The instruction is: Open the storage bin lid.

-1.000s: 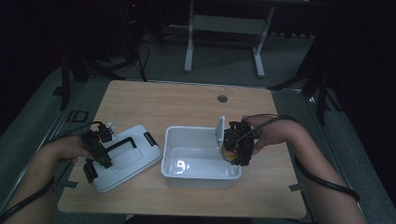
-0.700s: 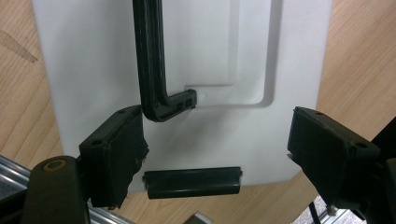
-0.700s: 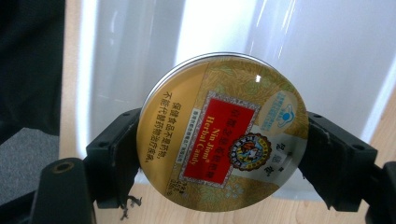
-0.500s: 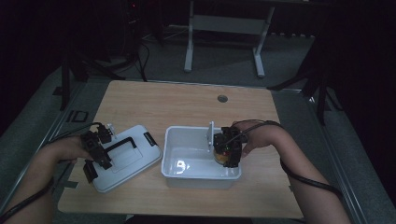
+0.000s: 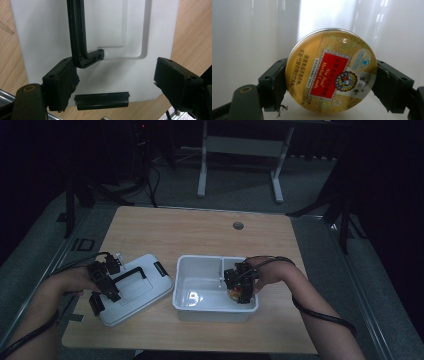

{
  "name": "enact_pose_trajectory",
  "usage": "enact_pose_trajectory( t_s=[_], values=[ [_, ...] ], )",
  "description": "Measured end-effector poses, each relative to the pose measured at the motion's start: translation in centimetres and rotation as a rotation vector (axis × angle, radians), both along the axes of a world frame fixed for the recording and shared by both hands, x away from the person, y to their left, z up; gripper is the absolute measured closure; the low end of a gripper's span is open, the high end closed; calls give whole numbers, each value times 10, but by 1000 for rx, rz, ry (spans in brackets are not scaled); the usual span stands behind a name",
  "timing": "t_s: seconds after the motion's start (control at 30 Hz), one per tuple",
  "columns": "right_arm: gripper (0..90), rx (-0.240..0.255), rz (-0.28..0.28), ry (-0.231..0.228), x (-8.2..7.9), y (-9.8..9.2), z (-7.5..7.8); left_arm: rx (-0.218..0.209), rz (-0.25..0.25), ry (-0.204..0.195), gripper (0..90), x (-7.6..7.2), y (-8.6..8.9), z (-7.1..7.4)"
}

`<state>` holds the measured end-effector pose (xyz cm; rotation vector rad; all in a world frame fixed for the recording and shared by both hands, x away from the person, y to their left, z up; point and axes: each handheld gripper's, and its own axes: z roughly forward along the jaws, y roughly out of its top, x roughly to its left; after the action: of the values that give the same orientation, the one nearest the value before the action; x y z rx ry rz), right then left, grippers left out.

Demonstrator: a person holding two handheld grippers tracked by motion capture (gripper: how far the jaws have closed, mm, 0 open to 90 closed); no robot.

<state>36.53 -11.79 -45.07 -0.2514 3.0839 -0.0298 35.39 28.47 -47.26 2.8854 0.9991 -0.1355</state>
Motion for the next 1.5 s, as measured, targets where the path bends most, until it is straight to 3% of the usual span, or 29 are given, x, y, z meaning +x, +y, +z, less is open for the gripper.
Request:
enact_pose_trajectory(
  t_s=[0.33, 0.47, 1.07, 1.33, 1.5],
  values=[
    [205, -21, -12, 15, 1, 8, -10, 4, -3, 2, 184, -1, 1, -2],
    [205, -68, -26, 20, 4, 10, -20, 8, -4, 3, 184, -1, 2, -2],
    [204, -182, -78, 55, 10, 20, -48, 16, 3, 5, 184, -1, 4, -3],
    [194, -176, -123, 58, 12, 19, -47, 11, 3, 7, 184, -2, 6, -3],
    [152, -170, -121, 69, 10, 18, -45, 11, 1, 4, 184, -2, 5, -3]
  ],
)
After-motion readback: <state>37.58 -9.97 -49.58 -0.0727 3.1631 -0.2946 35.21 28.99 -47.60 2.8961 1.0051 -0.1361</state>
